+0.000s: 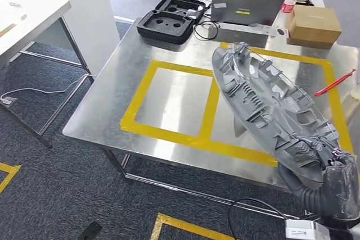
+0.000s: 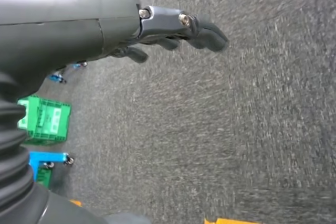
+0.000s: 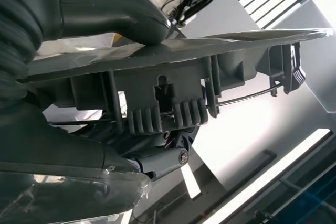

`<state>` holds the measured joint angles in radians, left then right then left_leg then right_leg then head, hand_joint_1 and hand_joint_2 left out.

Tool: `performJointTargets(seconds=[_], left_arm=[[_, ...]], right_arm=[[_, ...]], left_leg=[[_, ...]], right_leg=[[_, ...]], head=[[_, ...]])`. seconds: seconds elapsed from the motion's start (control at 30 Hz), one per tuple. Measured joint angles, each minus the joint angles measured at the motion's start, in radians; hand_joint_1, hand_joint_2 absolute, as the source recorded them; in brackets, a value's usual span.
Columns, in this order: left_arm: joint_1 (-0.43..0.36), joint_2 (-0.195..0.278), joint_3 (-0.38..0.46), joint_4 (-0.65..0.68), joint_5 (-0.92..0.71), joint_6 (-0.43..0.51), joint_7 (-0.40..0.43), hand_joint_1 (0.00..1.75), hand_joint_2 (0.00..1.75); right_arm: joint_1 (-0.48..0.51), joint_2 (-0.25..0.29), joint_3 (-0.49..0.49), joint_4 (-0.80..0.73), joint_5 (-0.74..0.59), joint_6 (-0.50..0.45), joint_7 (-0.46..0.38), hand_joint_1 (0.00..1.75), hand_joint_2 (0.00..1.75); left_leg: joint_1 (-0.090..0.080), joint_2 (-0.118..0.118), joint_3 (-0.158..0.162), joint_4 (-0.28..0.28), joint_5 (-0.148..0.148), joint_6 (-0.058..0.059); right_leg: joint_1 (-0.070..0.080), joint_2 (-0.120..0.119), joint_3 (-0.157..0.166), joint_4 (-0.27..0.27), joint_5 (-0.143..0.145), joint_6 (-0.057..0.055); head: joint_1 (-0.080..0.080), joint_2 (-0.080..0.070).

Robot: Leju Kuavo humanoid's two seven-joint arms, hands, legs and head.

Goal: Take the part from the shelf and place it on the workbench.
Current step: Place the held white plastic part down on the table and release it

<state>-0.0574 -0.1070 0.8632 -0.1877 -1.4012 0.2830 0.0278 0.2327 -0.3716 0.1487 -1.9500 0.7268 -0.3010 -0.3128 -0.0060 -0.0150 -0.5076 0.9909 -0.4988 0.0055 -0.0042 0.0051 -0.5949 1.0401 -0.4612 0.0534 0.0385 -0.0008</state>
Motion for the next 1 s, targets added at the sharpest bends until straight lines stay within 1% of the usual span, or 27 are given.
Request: performJointTargets(seconds=[0.07,0.1,0.13,0.17,0.2,0.27,0.3,0.33,0.37,0.4,0.43,0.47,0.5,0.53,0.6,0.63,0.67,0.7,0.73,0.77,0.8,0.83,0.87,0.9,0.93,0.97,1.0], left_arm=[[-0.001,0.000,0.000,0.000,0.000,0.001,0.000,0.00,1.75],[-0.001,0.000,0.000,0.000,0.000,0.001,0.000,0.00,1.75],[-0.003,-0.001,0.000,0.000,0.000,0.002,-0.001,0.00,1.75],[-0.005,-0.001,0.000,0.000,-0.001,0.002,-0.001,0.00,1.75],[-0.006,-0.002,0.000,0.000,-0.002,0.002,-0.001,0.00,1.75],[-0.006,-0.002,0.000,0.000,-0.004,0.002,-0.001,0.00,1.75],[-0.004,-0.002,0.000,0.000,-0.005,0.002,0.000,0.00,1.75],[-0.003,-0.002,0.000,0.000,-0.009,0.002,0.000,0.00,1.75],[-0.001,-0.001,0.000,0.000,-0.015,0.003,0.001,0.00,1.75],[0.000,-0.001,0.000,0.000,-0.020,0.004,0.002,0.00,1.75],[0.001,-0.001,0.000,0.000,-0.026,0.005,0.003,0.00,1.75],[0.003,-0.001,-0.001,0.000,-0.032,0.006,0.003,0.00,1.75],[0.005,-0.001,-0.002,0.000,-0.037,0.006,0.003,0.00,1.75],[0.007,-0.001,-0.003,0.000,-0.043,0.007,0.003,0.00,1.75],[0.006,-0.002,-0.007,0.000,-0.051,0.008,0.004,0.00,1.75],[0.004,-0.002,-0.009,0.000,-0.053,0.008,0.004,0.00,1.75],[0.003,-0.003,-0.009,0.000,-0.053,0.008,0.004,0.00,1.75],[0.001,-0.003,-0.010,0.000,-0.053,0.008,0.004,0.00,1.75],[-0.001,-0.002,-0.010,0.000,-0.052,0.008,0.004,0.00,1.75],[-0.002,-0.002,-0.010,0.000,-0.052,0.009,0.005,0.00,1.75],[-0.002,-0.002,-0.010,0.000,-0.052,0.009,0.006,0.00,1.75],[-0.001,-0.002,-0.010,0.000,-0.052,0.009,0.007,0.00,1.75],[0.001,-0.002,-0.010,0.000,-0.052,0.009,0.007,0.00,1.75],[0.002,-0.002,-0.010,0.000,-0.052,0.008,0.007,0.00,1.75],[0.003,-0.002,-0.009,0.000,-0.050,0.008,0.007,0.00,1.75],[0.004,-0.002,-0.009,0.000,-0.048,0.008,0.007,0.00,1.75],[0.004,-0.002,-0.009,0.000,-0.046,0.008,0.006,0.00,1.75]], right_arm=[[0.003,-0.002,0.000,-0.002,0.003,0.000,0.005,1.75,1.75],[0.005,-0.003,-0.001,-0.004,0.005,0.000,0.008,1.75,1.75],[0.007,-0.003,-0.001,-0.005,0.007,-0.001,0.010,1.75,1.75],[0.009,-0.004,-0.002,-0.005,0.008,-0.001,0.013,1.75,1.75],[0.011,-0.004,-0.002,-0.006,0.009,-0.001,0.015,1.75,1.75],[0.015,-0.005,-0.002,-0.006,0.011,-0.001,0.019,1.75,1.75],[0.019,-0.006,-0.003,-0.006,0.015,-0.001,0.023,1.75,1.75],[0.023,-0.008,-0.004,-0.006,0.024,-0.002,0.031,1.75,1.75],[0.026,-0.009,-0.007,-0.006,0.044,-0.004,0.043,1.75,1.75],[0.029,-0.012,-0.012,-0.006,0.070,-0.007,0.058,1.75,1.75],[0.033,-0.014,-0.019,-0.006,0.106,-0.014,0.077,1.75,1.75],[0.036,-0.016,-0.027,-0.004,0.149,-0.023,0.101,1.75,1.75],[0.039,-0.019,-0.037,-0.002,0.192,-0.032,0.124,1.75,1.75],[0.043,-0.023,-0.050,0.000,0.229,-0.041,0.145,1.75,1.75],[0.046,-0.034,-0.080,0.004,0.271,-0.052,0.169,1.75,1.75],[0.047,-0.039,-0.094,0.006,0.284,-0.056,0.176,1.75,1.75],[0.047,-0.043,-0.106,0.009,0.306,-0.059,0.190,1.75,1.75],[0.048,-0.045,-0.116,0.013,0.340,-0.061,0.210,1.75,1.75],[0.049,-0.048,-0.126,0.020,0.381,-0.062,0.234,1.75,1.75],[0.050,-0.049,-0.138,0.029,0.419,-0.063,0.255,1.75,1.75],[0.052,-0.051,-0.149,0.039,0.445,-0.063,0.270,1.75,1.75],[0.053,-0.053,-0.161,0.048,0.459,-0.063,0.280,1.75,1.75],[0.053,-0.054,-0.171,0.056,0.468,-0.063,0.285,1.75,1.75],[0.053,-0.056,-0.180,0.064,0.476,-0.063,0.291,1.75,1.75],[0.052,-0.057,-0.189,0.073,0.486,-0.063,0.296,1.75,1.75],[0.052,-0.058,-0.194,0.081,0.495,-0.064,0.300,1.75,1.75],[0.052,-0.058,-0.199,0.088,0.501,-0.064,0.303,1.75,1.75]], left_leg=[[-0.001,0.001,0.007,0.000,-0.002,-0.012],[-0.001,0.001,0.005,0.010,-0.001,-0.017],[-0.001,0.002,-0.006,0.034,-0.001,-0.023],[0.000,0.003,-0.032,0.076,-0.007,-0.028],[0.001,0.003,-0.070,0.134,-0.021,-0.032],[0.004,0.004,-0.164,0.253,-0.065,-0.038],[0.004,0.004,-0.200,0.284,-0.081,-0.039],[0.004,0.004,-0.221,0.286,-0.081,-0.038],[0.003,0.004,-0.226,0.256,-0.058,-0.035],[0.002,0.004,-0.221,0.204,-0.012,-0.030],[0.000,0.004,-0.214,0.143,0.049,-0.024],[-0.002,0.004,-0.207,0.085,0.099,-0.020],[-0.003,0.003,-0.204,0.047,0.136,-0.017],[-0.004,0.003,-0.202,0.027,0.152,-0.016],[-0.002,0.002,-0.195,0.023,0.152,-0.012],[0.000,0.002,-0.189,0.022,0.149,-0.007],[0.002,0.003,-0.182,0.021,0.146,0.000],[0.004,0.004,-0.175,0.020,0.140,0.006],[0.004,0.005,-0.170,0.020,0.134,0.011],[0.003,0.005,-0.164,0.020,0.127,0.014],[0.003,0.004,-0.158,0.021,0.120,0.016],[0.003,0.003,-0.150,0.021,0.112,0.016],[0.003,0.001,-0.139,0.021,0.103,0.015],[0.003,-0.001,-0.128,0.021,0.095,0.013],[0.002,-0.002,-0.117,0.021,0.087,0.009],[0.001,-0.004,-0.110,0.022,0.081,0.006],[-0.001,-0.005,-0.106,0.023,0.078,0.003]], right_leg=[[0.002,0.002,0.008,-0.010,-0.004,-0.020],[0.000,0.004,0.017,-0.014,-0.001,-0.027],[-0.002,0.005,0.025,-0.018,-0.004,-0.033],[-0.004,0.005,0.036,-0.023,-0.007,-0.037],[-0.005,0.005,0.044,-0.027,-0.011,-0.041],[-0.005,0.005,0.062,-0.034,-0.024,-0.045],[-0.005,0.006,0.073,-0.036,-0.031,-0.045],[-0.005,0.007,0.087,-0.038,-0.041,-0.044],[-0.005,0.008,0.103,-0.038,-0.051,-0.042],[-0.005,0.008,0.120,-0.039,-0.063,-0.038],[-0.004,0.008,0.135,-0.038,-0.076,-0.034],[-0.002,0.008,0.143,-0.036,-0.090,-0.030],[0.000,0.009,0.149,-0.036,-0.105,-0.026],[0.002,0.010,0.155,-0.037,-0.119,-0.022],[0.003,0.010,0.168,-0.045,-0.139,-0.015],[0.003,0.009,0.171,-0.038,-0.149,-0.009],[0.003,0.007,0.159,-0.010,-0.164,-0.004],[0.002,0.005,0.132,0.042,-0.189,0.001],[0.002,0.004,0.089,0.112,-0.217,0.005],[0.002,0.003,0.039,0.182,-0.238,0.007],[0.001,0.003,-0.003,0.231,-0.242,0.008],[0.001,0.003,-0.030,0.244,-0.221,0.009],[0.001,0.003,-0.038,0.216,-0.177,0.008],[0.000,0.003,-0.031,0.157,-0.120,0.008],[0.000,0.003,-0.016,0.094,-0.068,0.007],[-0.001,0.003,-0.003,0.044,-0.032,0.007],[-0.001,0.004,0.005,0.016,-0.012,0.007]], head=[[-0.001,0.000],[-0.001,0.000],[-0.004,0.000],[-0.006,0.000],[-0.008,0.000],[-0.011,0.000],[-0.011,0.000],[-0.011,0.000],[-0.011,0.000],[-0.011,0.000],[-0.011,0.000],[-0.013,0.000],[-0.013,0.000],[-0.013,0.000],[-0.011,0.000],[-0.009,0.000],[-0.008,0.000],[-0.006,0.000],[-0.004,0.000],[-0.004,0.000],[-0.004,0.000],[-0.004,0.000],[-0.004,0.000],[-0.004,0.000],[-0.004,0.000],[-0.004,0.000],[-0.004,0.000]])
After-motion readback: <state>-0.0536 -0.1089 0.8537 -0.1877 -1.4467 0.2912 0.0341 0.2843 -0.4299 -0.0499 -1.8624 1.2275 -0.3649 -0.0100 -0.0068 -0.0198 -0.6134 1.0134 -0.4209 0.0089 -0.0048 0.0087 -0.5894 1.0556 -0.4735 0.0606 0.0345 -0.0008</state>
